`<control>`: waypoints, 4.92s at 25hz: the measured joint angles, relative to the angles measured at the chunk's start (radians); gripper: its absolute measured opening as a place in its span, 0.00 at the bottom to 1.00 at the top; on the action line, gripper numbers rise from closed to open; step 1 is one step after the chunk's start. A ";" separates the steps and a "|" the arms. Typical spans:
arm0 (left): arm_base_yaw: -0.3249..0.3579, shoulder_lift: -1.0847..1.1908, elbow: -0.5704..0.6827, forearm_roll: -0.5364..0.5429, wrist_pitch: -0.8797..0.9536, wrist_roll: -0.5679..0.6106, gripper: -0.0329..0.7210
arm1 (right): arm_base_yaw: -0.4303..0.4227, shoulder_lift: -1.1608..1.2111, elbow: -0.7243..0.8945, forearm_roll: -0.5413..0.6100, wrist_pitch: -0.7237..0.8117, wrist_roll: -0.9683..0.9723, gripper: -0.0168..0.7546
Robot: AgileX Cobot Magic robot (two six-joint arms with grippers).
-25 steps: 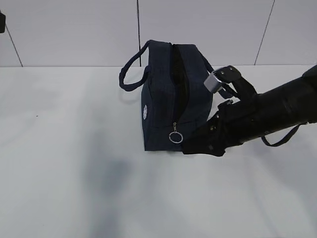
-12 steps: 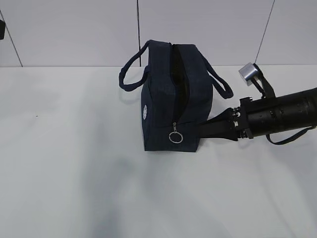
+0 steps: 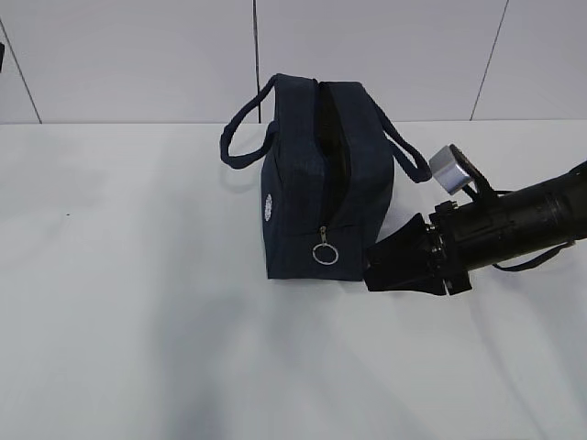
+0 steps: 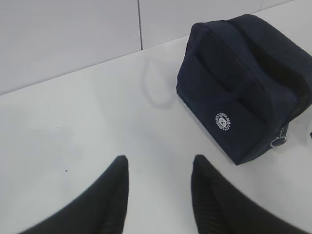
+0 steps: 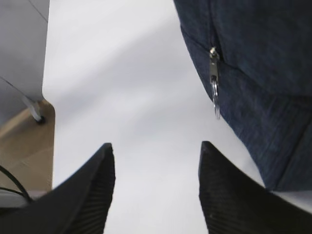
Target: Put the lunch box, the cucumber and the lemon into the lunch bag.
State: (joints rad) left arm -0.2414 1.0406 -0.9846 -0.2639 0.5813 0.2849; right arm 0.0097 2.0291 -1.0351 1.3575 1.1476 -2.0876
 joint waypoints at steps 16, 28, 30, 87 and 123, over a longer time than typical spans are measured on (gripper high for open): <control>0.000 0.005 0.000 0.041 0.000 0.002 0.45 | 0.047 0.000 0.000 0.149 -0.068 -0.258 0.56; 0.000 0.007 0.000 0.043 0.000 0.003 0.45 | 0.053 0.081 0.000 0.206 -0.083 -0.282 0.56; 0.000 0.007 0.000 0.043 0.000 0.003 0.45 | 0.056 0.081 0.000 0.228 -0.083 -0.291 0.56; 0.000 0.008 0.000 0.049 0.000 0.003 0.45 | 0.147 0.082 -0.002 0.280 -0.121 -0.138 0.02; -0.143 0.105 0.000 -0.089 0.039 0.004 0.45 | 0.147 -0.334 -0.020 0.141 -0.068 0.226 0.02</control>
State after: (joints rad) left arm -0.3846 1.1453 -0.9846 -0.3533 0.6201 0.2892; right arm 0.1569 1.6947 -1.0549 1.4981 1.0796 -1.8613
